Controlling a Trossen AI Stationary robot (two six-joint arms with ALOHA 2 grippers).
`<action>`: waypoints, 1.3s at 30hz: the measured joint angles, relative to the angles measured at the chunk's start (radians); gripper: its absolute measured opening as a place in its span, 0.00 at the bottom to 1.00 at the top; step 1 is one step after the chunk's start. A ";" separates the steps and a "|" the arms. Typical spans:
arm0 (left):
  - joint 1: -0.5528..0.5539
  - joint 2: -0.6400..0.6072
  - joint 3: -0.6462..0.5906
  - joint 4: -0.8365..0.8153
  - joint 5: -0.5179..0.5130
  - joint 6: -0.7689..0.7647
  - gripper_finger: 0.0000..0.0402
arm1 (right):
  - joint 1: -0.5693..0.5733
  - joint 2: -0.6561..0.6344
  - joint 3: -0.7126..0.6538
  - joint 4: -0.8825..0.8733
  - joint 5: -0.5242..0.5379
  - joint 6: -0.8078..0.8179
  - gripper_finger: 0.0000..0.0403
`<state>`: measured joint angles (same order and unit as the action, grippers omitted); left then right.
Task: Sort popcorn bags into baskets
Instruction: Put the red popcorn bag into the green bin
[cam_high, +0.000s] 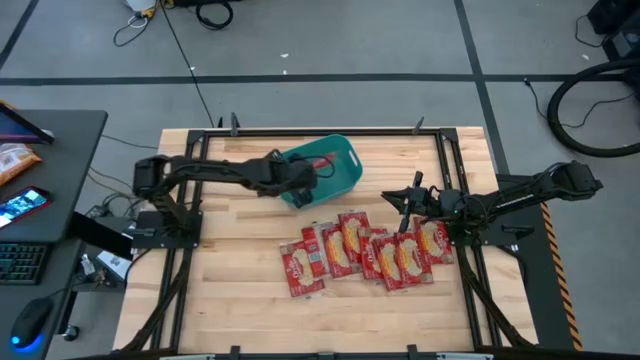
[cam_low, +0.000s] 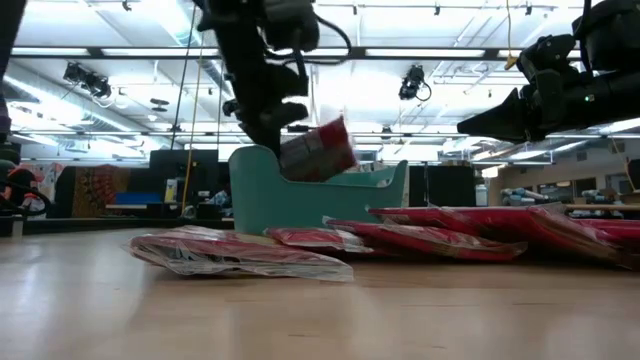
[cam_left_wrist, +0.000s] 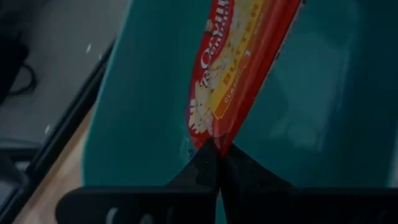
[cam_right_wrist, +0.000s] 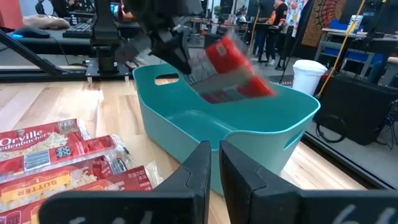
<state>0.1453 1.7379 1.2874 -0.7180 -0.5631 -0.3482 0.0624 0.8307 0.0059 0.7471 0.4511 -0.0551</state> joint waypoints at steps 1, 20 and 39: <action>0.004 0.014 0.015 -0.016 0.001 -0.014 0.02 | 0.000 0.000 0.000 0.000 0.000 0.000 0.10; -0.033 0.073 0.074 -0.052 0.018 -0.064 0.32 | 0.000 0.000 0.000 0.000 0.000 0.000 0.10; -0.310 0.199 0.123 0.302 0.072 0.746 0.45 | 0.000 0.000 0.000 0.000 0.000 0.000 0.10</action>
<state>-0.1645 1.9373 1.4101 -0.4156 -0.4911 0.3982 0.0625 0.8308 0.0059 0.7469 0.4511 -0.0554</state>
